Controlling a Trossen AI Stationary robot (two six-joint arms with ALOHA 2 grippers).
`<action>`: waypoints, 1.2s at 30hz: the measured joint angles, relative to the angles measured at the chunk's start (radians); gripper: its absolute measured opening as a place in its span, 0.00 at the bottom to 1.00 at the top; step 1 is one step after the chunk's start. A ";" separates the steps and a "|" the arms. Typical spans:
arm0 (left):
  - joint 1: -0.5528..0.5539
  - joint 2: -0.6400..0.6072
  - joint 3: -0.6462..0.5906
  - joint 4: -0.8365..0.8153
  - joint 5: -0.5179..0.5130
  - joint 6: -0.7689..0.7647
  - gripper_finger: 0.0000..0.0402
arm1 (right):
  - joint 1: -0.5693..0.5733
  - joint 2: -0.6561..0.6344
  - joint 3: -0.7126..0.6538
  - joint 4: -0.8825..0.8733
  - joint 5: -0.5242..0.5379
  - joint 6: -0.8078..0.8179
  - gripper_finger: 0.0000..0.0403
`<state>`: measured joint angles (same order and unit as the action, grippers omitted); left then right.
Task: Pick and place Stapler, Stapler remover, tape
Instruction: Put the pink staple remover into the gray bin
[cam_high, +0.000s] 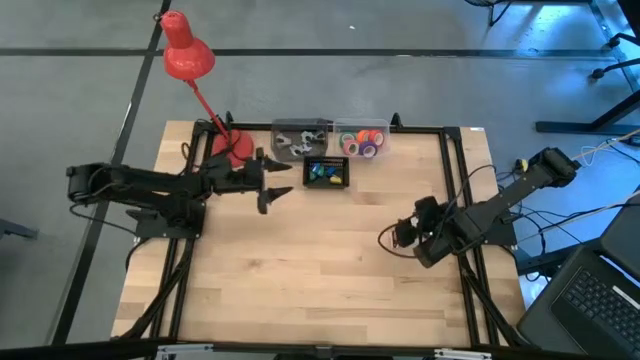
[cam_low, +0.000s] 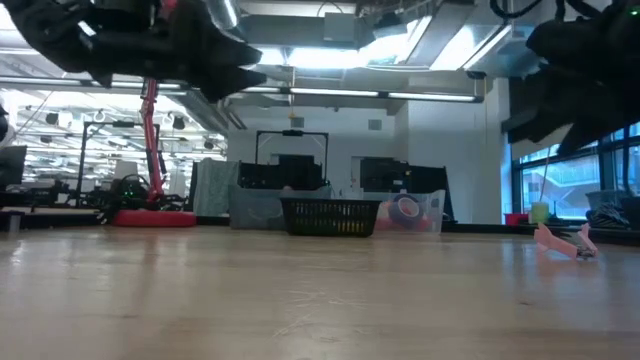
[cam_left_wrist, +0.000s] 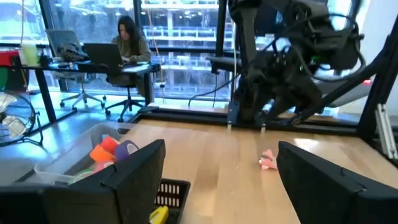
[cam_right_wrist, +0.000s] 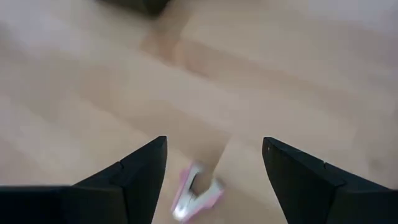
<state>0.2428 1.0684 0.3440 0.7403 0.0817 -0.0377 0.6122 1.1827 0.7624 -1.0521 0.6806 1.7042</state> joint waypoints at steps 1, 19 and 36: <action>0.000 -0.018 -0.007 -0.003 0.000 -0.004 0.74 | 0.001 0.003 0.000 0.014 -0.028 0.002 0.66; 0.016 -0.069 -0.025 -0.011 -0.013 -0.002 0.74 | 0.001 0.100 0.000 0.121 -0.222 0.087 0.66; 0.042 -0.068 -0.025 -0.003 -0.019 0.070 0.74 | 0.001 0.236 -0.016 0.173 -0.252 0.157 0.50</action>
<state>0.2844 1.0000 0.3195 0.7376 0.0628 0.0322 0.6132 1.4189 0.7466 -0.8789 0.4283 1.8611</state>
